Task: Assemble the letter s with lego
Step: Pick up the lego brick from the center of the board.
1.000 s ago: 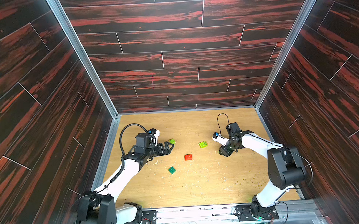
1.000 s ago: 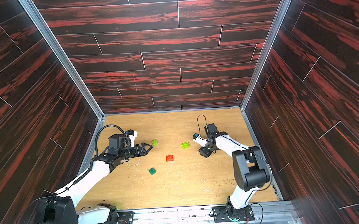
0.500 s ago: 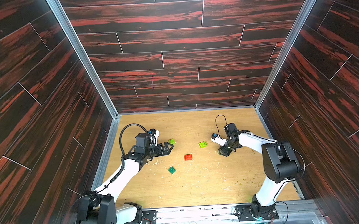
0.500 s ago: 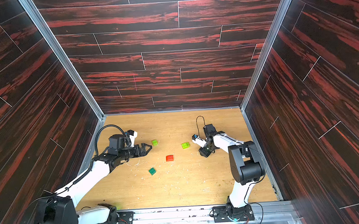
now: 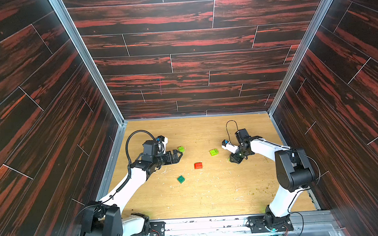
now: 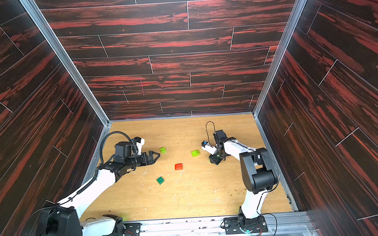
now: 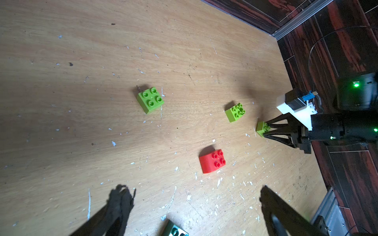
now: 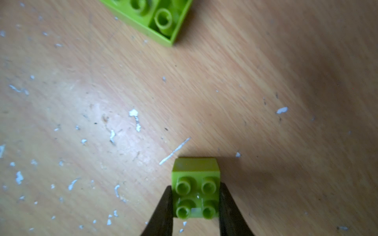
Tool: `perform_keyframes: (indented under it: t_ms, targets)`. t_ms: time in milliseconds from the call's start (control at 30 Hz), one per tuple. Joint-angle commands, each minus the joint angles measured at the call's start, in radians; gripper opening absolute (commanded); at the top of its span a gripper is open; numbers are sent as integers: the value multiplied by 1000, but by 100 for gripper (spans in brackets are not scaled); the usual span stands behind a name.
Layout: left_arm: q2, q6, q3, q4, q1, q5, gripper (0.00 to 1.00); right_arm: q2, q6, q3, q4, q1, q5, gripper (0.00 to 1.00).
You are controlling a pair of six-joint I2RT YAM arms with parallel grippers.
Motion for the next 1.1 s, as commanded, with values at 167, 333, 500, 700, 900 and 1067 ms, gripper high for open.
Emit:
perform_keyframes:
  t_ms: [167,333,500,700,900,1067]
  targets:
    - [-32,35,44,-80,-3,-55,100,-107,-75,105,-132,172,-111,15]
    - [-60,37,37,-105,-3,-78,100,-56,-160,184,-169,251,-162,18]
    - [-90,44,30,-137,-3,-101,100,50,-238,308,-246,307,-149,18]
    - [-126,57,22,-173,-3,-142,100,123,-355,368,-253,361,-109,18]
    - [-154,58,9,-182,-3,-172,100,192,-459,419,-283,384,-70,18]
    - [-149,59,7,-175,-3,-172,100,244,-483,453,-280,398,-72,17]
